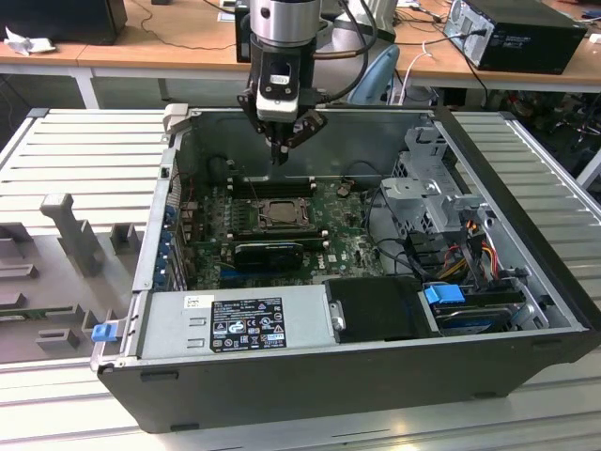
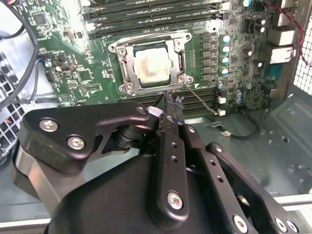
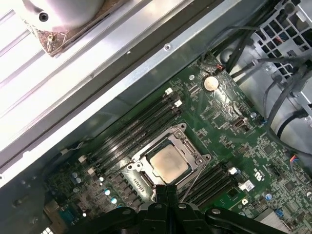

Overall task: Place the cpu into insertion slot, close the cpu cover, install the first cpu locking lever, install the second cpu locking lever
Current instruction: 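Install the first cpu locking lever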

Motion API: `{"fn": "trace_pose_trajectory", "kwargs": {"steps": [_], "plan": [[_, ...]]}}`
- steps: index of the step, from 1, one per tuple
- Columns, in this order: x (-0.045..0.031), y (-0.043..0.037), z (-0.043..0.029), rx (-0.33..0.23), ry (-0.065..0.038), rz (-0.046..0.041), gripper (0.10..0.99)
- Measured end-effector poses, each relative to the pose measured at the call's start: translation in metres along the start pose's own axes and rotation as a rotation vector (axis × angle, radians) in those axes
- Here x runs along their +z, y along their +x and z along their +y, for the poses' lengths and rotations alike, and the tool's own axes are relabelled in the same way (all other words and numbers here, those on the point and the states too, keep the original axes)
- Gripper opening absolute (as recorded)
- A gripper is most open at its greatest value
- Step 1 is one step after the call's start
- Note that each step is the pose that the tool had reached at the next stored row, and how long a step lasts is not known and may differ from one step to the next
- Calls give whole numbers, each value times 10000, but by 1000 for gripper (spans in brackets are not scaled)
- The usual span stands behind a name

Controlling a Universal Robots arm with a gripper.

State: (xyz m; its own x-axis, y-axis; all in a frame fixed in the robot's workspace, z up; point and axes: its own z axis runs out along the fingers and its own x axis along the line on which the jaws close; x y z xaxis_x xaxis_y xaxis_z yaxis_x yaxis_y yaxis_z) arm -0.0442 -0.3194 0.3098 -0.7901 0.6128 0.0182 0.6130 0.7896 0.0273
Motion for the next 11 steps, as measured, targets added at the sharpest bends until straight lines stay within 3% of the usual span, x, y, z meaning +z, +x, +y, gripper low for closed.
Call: {"fn": "trace_pose_trajectory", "kwargs": {"steps": [11], "plan": [[0, 0, 0, -787, 14, 22, 106]]}}
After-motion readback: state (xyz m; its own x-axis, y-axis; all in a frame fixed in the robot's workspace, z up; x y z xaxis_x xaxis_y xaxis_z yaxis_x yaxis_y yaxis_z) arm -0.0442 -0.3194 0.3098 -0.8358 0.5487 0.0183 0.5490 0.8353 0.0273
